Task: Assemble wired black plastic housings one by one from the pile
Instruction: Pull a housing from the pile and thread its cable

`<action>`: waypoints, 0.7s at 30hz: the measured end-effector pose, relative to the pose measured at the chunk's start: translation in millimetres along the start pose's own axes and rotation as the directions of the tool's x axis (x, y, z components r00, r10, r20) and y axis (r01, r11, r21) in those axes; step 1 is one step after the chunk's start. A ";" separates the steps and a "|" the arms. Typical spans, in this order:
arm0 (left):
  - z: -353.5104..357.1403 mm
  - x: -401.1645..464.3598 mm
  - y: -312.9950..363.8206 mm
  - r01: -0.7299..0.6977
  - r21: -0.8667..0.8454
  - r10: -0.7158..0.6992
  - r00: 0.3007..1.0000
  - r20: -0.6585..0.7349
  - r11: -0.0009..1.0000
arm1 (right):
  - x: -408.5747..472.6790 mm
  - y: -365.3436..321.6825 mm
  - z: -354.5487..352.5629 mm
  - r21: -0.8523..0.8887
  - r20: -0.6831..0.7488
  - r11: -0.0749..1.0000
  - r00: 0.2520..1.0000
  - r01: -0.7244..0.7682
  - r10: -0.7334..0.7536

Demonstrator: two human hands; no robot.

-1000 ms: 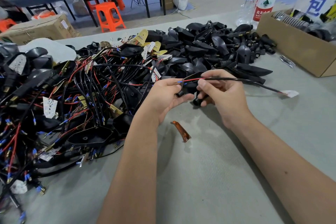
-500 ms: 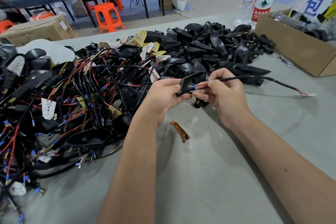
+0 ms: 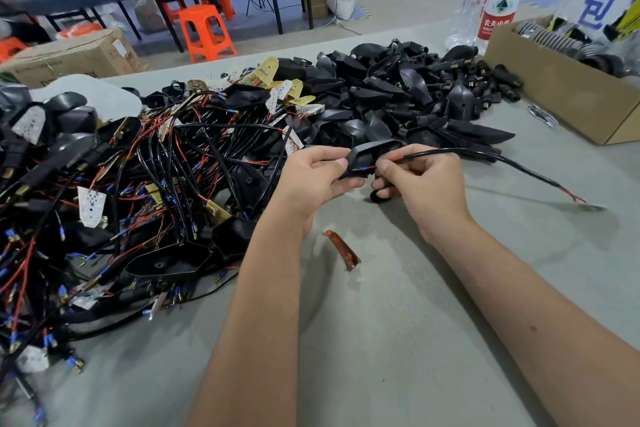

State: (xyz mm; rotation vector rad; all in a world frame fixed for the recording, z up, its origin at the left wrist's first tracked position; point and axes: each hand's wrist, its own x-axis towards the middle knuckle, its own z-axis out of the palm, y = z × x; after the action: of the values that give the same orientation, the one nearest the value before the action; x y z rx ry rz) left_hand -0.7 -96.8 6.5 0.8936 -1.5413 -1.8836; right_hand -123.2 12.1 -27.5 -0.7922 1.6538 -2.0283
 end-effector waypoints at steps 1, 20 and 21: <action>0.4 0.2 -0.6 0.002 0.003 -0.002 1.000 -0.006 1.000 | 0.3 -0.4 -0.4 0.022 0.007 1.000 1.000 0.005 -0.005; 8.2 -0.3 -7.8 -0.017 -0.032 0.018 1.000 0.021 0.999 | 1.1 -2.8 -2.7 0.145 0.088 0.988 0.995 -0.050 0.038; 8.8 -0.4 -8.4 -0.013 -0.030 0.014 1.000 0.019 0.999 | 1.5 -2.5 -2.7 0.135 0.089 0.990 0.996 -0.038 0.026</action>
State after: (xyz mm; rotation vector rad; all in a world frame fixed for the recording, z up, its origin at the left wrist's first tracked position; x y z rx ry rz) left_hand -7.3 -89.4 -0.5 0.8524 -1.5220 -1.9060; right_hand -126.0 13.7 -25.2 -0.7894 1.4538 -2.0305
